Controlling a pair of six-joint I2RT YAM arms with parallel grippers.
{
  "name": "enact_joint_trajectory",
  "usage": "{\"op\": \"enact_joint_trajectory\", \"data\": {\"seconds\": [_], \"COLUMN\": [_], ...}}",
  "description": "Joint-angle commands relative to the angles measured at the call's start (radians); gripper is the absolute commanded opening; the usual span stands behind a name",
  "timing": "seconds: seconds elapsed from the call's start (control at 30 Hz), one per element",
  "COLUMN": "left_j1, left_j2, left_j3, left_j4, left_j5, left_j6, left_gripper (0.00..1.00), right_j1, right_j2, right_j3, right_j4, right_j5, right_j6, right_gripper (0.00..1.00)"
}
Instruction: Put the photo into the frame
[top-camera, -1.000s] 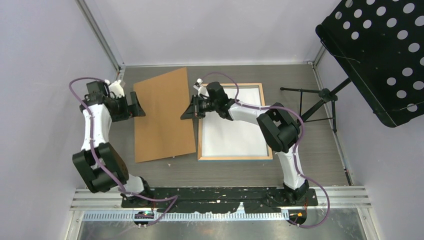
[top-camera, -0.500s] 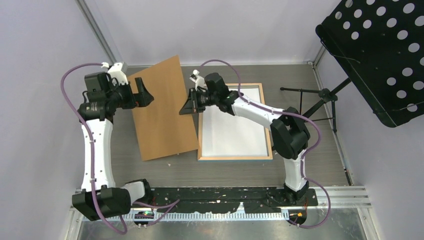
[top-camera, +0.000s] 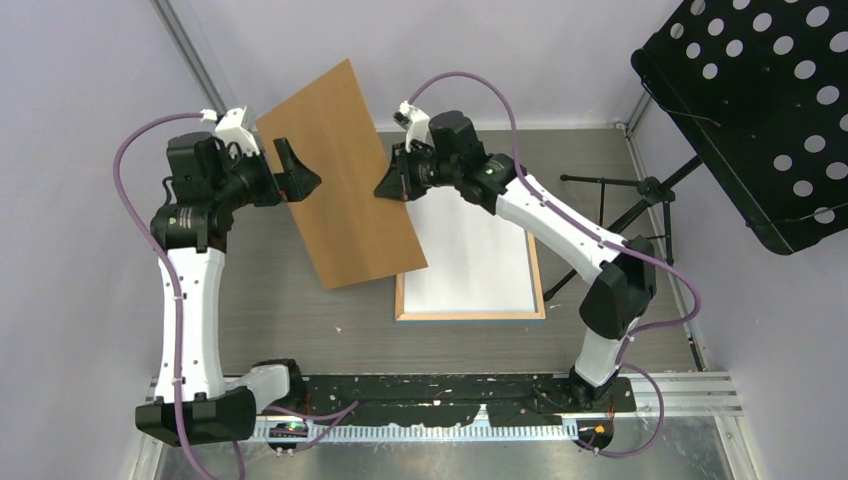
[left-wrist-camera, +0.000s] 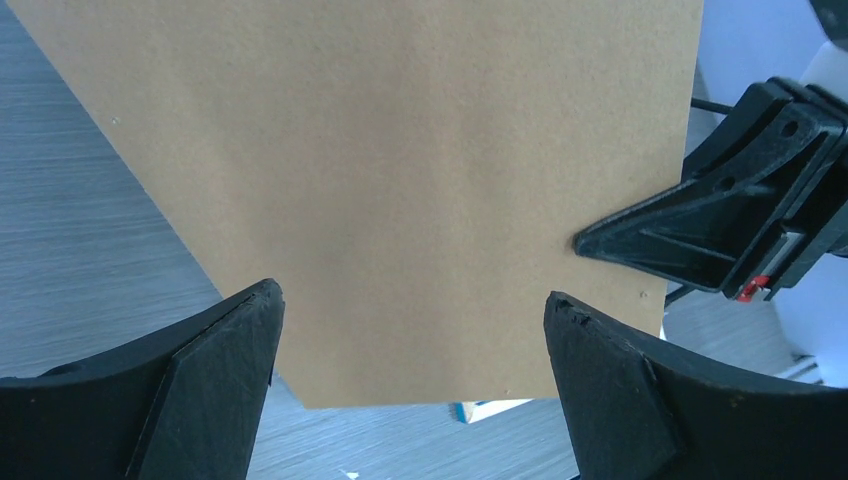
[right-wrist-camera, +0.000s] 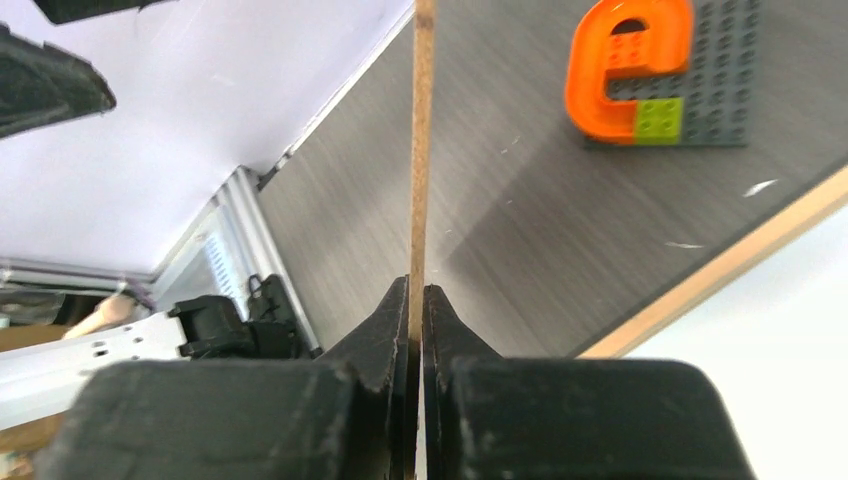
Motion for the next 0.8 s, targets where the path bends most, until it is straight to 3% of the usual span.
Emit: {"op": "enact_joint_trajectory", "data": {"seconds": [0.0, 0.4, 0.77], "left_j1": [-0.044, -0.152, -0.164], "left_j2": [-0.049, -0.091, 0.014], "left_j3": [0.053, 0.093, 0.153], "left_j4": [0.076, 0.193, 0.234], "left_j5": [0.036, 0.031, 0.048], "left_j6": [-0.103, -0.240, -0.527], "left_gripper": [1.00, 1.00, 1.00], "right_j1": [0.004, 0.051, 0.239], "right_j2": [-0.101, -0.131, -0.060], "right_j3": [0.136, 0.274, 0.342], "right_j4": [-0.056, -0.178, -0.194], "right_j5": [0.129, 0.430, 0.790], "right_j6": [-0.138, -0.386, -0.624], "right_gripper": [0.06, 0.06, 0.06]}}
